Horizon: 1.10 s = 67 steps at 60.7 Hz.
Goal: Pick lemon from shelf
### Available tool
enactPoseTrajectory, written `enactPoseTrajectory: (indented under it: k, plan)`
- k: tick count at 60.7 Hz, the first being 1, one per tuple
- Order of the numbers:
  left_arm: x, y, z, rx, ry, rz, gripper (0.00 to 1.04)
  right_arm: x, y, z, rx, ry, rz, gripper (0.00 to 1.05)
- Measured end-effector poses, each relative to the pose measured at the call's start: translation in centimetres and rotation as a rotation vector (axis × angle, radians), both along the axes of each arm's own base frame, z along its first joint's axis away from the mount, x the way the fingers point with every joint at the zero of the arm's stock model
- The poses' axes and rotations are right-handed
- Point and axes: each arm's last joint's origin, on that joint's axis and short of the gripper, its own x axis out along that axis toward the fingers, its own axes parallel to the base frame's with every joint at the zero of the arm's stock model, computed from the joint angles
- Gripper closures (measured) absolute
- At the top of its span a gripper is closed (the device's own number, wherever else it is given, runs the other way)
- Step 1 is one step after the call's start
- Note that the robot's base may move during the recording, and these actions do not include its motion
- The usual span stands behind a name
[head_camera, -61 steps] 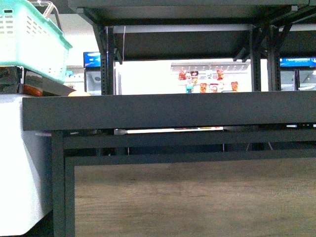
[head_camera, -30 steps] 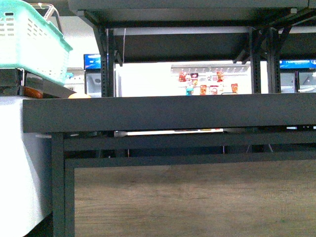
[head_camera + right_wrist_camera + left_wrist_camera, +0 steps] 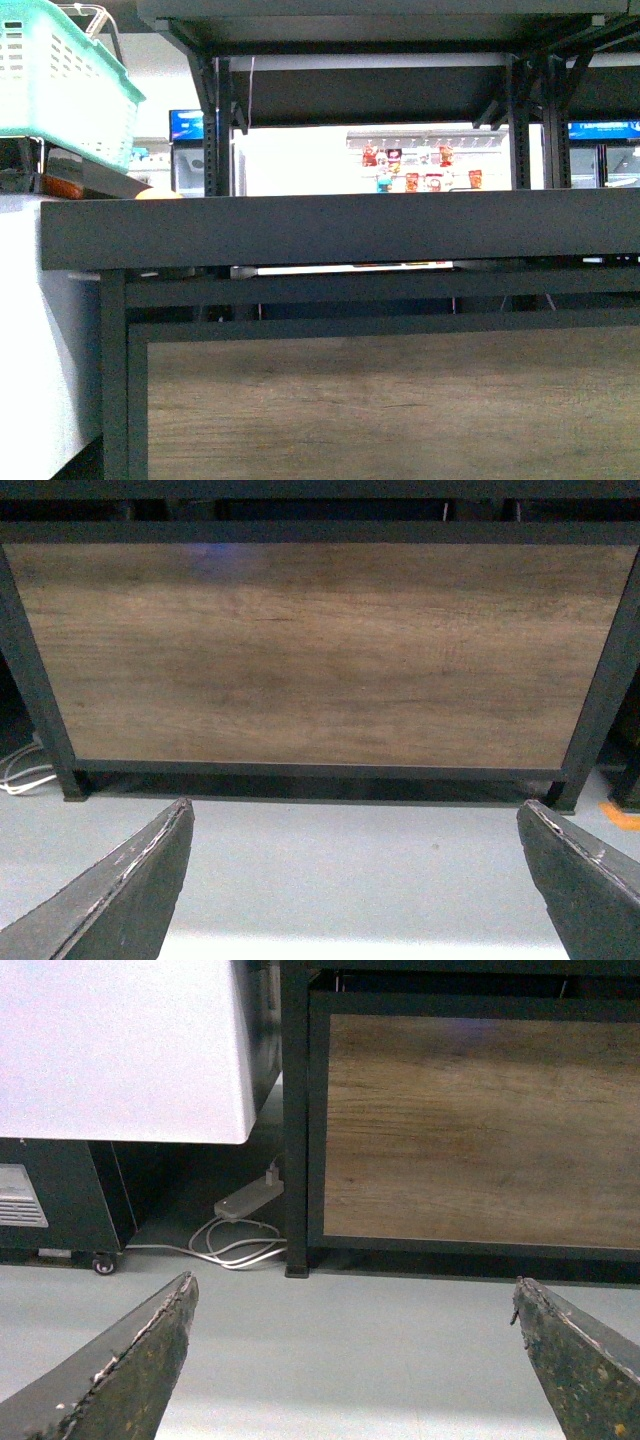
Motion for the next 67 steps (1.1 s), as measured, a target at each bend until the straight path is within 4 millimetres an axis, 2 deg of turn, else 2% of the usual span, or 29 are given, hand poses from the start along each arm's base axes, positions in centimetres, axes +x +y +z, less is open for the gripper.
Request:
enactPoseTrajectory:
  k: [67]
  plan:
    - [0.0,0.0,0.0,0.0,0.0,0.0,0.08,0.0,0.0,0.0,0.0,0.0,0.0,0.07]
